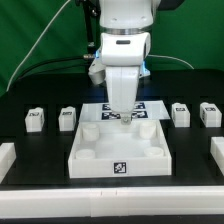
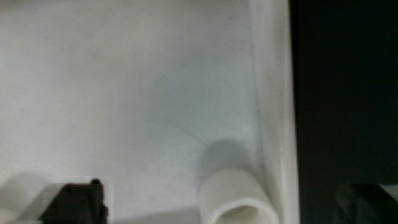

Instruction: Assemble one leg

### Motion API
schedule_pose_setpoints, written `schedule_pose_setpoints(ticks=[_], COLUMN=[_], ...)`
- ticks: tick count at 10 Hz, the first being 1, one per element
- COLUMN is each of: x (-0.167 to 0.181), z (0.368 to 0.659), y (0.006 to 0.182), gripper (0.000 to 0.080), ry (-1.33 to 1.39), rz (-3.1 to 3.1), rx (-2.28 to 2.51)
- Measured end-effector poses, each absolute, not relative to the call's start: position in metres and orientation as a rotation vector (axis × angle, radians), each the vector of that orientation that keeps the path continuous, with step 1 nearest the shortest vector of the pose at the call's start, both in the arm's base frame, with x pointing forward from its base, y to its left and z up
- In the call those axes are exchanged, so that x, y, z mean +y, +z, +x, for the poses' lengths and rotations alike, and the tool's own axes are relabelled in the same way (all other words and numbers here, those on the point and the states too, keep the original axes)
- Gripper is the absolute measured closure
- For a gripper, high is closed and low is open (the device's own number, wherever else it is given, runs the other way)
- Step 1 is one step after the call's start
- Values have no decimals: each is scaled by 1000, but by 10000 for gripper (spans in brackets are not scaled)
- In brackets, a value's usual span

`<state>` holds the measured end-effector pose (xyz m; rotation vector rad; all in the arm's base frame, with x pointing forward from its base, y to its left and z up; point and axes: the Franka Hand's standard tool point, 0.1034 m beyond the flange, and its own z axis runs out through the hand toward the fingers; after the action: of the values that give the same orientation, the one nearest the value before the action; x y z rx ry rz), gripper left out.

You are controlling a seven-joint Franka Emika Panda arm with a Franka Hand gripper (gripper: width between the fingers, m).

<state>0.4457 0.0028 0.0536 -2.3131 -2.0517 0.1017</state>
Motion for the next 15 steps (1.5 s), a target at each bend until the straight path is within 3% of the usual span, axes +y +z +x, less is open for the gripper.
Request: schedule_pose_setpoints(ticks=[7,10,13,15], x=[-1,-3,-1,-1], z=[403,402,403,403], y=[31,13,9,9], gripper=[150,150,150,417], ry=[140,156,159,161], rz=[-2034,-2036,-2040,-2048], rx=[-2285,-2248,-2238,-2230])
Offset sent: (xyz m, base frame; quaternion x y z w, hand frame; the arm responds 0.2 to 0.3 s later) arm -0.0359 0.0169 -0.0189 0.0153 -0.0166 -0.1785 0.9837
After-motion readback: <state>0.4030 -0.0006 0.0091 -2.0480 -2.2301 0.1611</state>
